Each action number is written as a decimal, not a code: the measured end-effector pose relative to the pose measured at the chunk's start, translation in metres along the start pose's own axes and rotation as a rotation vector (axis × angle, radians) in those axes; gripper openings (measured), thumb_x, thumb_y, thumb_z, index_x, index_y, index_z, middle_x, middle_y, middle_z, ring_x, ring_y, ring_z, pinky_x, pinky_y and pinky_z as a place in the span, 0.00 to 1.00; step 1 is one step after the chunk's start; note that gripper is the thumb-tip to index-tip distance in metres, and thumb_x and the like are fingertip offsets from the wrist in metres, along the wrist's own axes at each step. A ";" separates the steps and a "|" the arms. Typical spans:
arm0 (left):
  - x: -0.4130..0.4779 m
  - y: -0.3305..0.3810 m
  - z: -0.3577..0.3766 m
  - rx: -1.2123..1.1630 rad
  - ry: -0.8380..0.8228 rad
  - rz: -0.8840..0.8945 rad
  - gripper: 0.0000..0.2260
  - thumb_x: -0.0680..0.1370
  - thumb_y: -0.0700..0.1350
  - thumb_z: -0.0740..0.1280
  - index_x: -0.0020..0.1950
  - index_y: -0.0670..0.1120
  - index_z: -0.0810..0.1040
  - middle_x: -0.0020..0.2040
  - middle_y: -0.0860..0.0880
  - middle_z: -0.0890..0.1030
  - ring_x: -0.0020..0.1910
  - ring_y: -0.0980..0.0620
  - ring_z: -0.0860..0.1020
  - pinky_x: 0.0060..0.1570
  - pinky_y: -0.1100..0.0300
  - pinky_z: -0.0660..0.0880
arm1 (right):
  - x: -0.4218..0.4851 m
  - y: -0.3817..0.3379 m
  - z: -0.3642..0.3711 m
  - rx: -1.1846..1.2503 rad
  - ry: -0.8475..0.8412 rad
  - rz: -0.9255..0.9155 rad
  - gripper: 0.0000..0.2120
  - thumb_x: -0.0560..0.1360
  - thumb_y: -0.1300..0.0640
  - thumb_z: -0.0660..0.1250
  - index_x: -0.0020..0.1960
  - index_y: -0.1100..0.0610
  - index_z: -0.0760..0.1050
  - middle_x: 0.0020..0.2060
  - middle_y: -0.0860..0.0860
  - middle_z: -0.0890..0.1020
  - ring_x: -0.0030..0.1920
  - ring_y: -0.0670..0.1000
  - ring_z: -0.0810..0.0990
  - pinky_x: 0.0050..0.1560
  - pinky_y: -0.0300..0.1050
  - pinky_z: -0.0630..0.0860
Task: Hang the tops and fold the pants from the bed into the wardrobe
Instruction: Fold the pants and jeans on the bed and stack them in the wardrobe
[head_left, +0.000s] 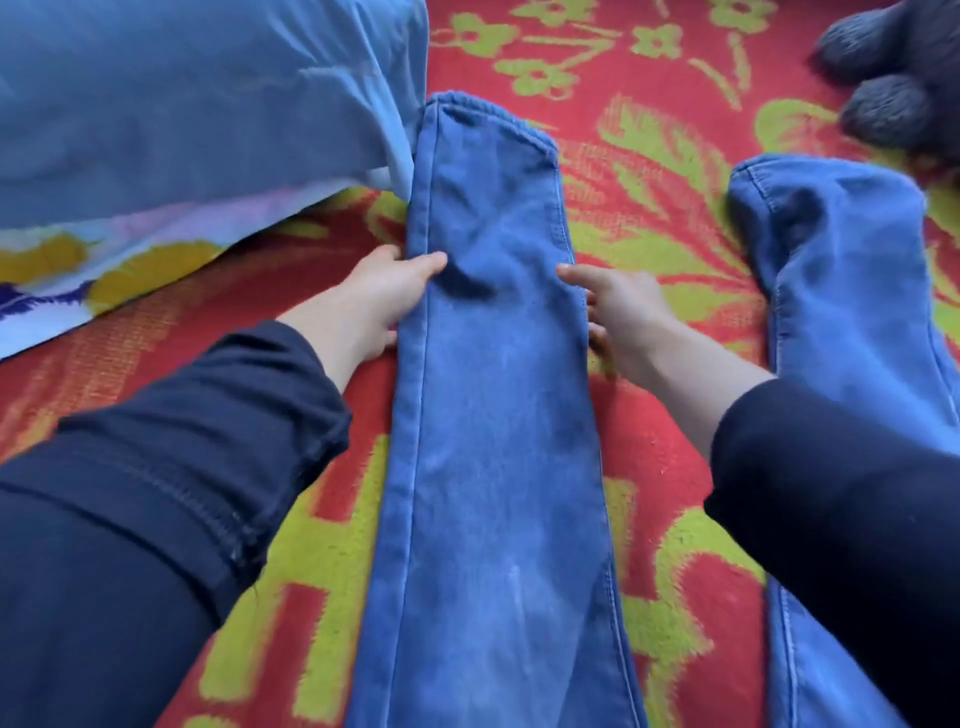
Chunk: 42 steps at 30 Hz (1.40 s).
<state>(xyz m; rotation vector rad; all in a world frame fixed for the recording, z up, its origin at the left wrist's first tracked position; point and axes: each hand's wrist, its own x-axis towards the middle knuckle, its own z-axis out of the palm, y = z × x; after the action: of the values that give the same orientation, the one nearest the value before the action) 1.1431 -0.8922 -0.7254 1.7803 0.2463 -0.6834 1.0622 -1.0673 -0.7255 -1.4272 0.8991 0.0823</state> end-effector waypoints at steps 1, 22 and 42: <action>0.003 0.006 0.001 0.034 0.029 0.027 0.11 0.77 0.46 0.66 0.59 0.48 0.76 0.54 0.48 0.82 0.46 0.52 0.82 0.38 0.59 0.77 | 0.003 -0.008 0.002 -0.024 0.029 0.004 0.12 0.67 0.57 0.74 0.48 0.61 0.79 0.41 0.56 0.83 0.34 0.54 0.79 0.26 0.39 0.68; -0.157 -0.080 0.153 0.978 -0.029 0.863 0.20 0.77 0.47 0.56 0.69 0.46 0.71 0.73 0.46 0.68 0.75 0.48 0.61 0.71 0.50 0.48 | -0.075 0.021 -0.164 -0.702 0.394 -0.337 0.07 0.73 0.60 0.66 0.48 0.56 0.81 0.43 0.51 0.83 0.43 0.52 0.80 0.46 0.49 0.76; -0.337 -0.142 0.371 1.211 -0.258 0.312 0.34 0.70 0.73 0.58 0.58 0.44 0.72 0.54 0.47 0.62 0.54 0.43 0.62 0.43 0.48 0.61 | -0.133 0.105 -0.332 -0.155 0.153 0.170 0.20 0.74 0.63 0.68 0.65 0.59 0.69 0.49 0.55 0.78 0.34 0.48 0.76 0.35 0.41 0.75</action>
<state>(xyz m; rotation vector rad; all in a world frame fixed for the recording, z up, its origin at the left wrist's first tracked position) 0.6810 -1.1333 -0.7150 2.7228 -0.7749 -0.8993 0.7538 -1.2747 -0.6959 -1.5129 1.1605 0.1760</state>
